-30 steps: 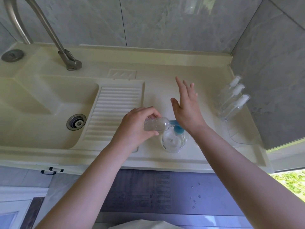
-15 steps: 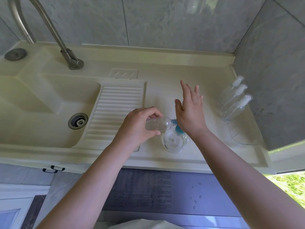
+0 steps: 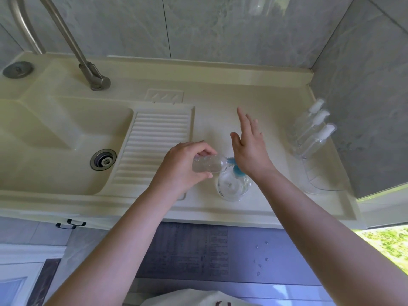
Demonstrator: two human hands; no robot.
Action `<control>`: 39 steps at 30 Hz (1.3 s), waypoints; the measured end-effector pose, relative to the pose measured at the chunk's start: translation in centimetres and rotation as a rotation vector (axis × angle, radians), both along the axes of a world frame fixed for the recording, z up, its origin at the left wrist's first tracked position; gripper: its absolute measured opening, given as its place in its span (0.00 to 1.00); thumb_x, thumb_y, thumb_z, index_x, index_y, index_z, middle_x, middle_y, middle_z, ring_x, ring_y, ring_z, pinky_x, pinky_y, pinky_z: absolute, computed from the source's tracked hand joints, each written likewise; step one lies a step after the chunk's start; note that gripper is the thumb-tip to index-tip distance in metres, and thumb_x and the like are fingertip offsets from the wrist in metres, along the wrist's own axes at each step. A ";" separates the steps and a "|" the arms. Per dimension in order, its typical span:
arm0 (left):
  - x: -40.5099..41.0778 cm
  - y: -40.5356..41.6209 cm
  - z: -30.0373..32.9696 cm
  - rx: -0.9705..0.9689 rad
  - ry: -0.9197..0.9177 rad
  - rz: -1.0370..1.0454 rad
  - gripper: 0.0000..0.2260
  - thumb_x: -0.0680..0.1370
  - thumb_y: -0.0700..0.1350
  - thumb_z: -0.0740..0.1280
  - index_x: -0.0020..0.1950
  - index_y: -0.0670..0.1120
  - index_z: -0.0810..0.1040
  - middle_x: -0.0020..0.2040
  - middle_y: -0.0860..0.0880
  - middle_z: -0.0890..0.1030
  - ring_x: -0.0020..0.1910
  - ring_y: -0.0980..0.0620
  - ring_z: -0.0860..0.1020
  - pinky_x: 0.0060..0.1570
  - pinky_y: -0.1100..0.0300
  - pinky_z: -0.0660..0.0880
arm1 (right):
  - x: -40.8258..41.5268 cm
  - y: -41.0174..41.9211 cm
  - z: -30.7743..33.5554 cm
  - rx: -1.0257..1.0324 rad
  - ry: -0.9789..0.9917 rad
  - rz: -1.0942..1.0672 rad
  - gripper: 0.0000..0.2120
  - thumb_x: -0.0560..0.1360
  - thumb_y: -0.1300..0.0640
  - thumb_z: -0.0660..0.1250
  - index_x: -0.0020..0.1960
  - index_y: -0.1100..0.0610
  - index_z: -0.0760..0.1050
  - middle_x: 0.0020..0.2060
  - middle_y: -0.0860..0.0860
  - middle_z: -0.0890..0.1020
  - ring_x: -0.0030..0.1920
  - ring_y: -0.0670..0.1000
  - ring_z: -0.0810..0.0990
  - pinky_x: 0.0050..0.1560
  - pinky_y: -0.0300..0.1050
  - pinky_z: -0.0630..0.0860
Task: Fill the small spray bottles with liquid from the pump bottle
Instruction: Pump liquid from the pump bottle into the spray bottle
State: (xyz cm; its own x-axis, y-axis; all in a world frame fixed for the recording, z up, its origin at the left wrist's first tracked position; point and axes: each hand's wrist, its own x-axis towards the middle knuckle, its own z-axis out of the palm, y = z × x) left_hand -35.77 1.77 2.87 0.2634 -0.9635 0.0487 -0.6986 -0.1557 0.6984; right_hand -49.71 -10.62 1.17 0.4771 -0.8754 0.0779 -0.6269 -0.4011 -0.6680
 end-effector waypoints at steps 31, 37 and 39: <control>0.1 0.0 0.1 -0.025 -0.017 -0.002 0.20 0.64 0.43 0.81 0.52 0.55 0.81 0.48 0.60 0.82 0.51 0.57 0.78 0.57 0.55 0.75 | 0.3 0.3 0.8 -0.272 0.128 0.014 0.29 0.82 0.63 0.54 0.81 0.47 0.54 0.79 0.52 0.59 0.80 0.58 0.48 0.78 0.62 0.44; 0.2 0.0 0.2 -0.030 -0.012 0.003 0.20 0.64 0.43 0.81 0.52 0.55 0.81 0.48 0.59 0.82 0.51 0.57 0.78 0.56 0.54 0.75 | 0.2 0.0 0.5 -0.199 0.088 0.024 0.26 0.83 0.61 0.55 0.79 0.49 0.57 0.78 0.53 0.62 0.80 0.59 0.50 0.77 0.63 0.46; 0.2 0.0 0.2 -0.021 -0.015 -0.002 0.20 0.64 0.43 0.81 0.52 0.55 0.81 0.48 0.59 0.82 0.51 0.56 0.78 0.56 0.53 0.75 | 0.3 0.0 0.1 -0.183 0.089 0.027 0.24 0.83 0.59 0.54 0.79 0.49 0.58 0.77 0.51 0.63 0.80 0.58 0.51 0.77 0.62 0.46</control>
State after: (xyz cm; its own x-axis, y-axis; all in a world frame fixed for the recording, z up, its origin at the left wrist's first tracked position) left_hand -35.61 1.77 3.03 0.2603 -0.9628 0.0731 -0.7095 -0.1393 0.6908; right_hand -49.44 -10.66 1.31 0.5124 -0.8372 0.1913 -0.6674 -0.5284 -0.5247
